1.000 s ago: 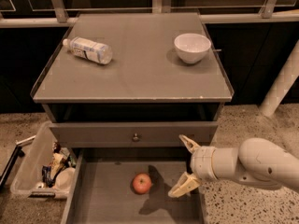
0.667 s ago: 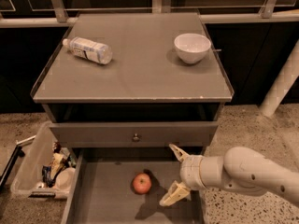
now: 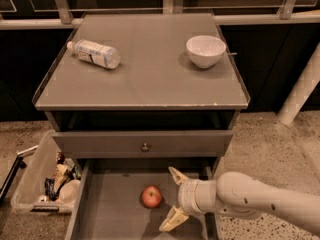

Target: Pick apple from middle drawer and place on counter

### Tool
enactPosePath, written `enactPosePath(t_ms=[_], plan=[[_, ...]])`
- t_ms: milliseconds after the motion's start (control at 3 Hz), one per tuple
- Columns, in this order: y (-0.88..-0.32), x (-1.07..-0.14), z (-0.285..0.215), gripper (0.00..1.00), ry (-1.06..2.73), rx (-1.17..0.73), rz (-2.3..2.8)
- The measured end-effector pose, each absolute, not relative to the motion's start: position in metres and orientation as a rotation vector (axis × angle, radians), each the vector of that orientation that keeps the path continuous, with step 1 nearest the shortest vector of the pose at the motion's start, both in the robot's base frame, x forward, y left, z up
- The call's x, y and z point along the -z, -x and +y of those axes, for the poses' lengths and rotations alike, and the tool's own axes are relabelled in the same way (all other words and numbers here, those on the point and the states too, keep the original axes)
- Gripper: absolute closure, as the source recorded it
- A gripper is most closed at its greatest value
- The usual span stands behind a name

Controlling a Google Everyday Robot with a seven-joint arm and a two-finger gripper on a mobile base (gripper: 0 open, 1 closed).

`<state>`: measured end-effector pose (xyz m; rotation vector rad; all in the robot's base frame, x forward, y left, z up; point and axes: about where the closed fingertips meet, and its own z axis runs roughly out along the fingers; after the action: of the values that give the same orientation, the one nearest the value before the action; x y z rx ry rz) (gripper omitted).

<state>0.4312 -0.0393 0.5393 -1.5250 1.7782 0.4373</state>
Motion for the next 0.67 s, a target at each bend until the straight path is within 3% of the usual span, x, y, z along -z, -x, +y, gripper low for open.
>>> enactPosePath(t_ms=[667], plan=[[-0.452,-0.472,-0.023,0.00,1.576,-0.378,1.784]])
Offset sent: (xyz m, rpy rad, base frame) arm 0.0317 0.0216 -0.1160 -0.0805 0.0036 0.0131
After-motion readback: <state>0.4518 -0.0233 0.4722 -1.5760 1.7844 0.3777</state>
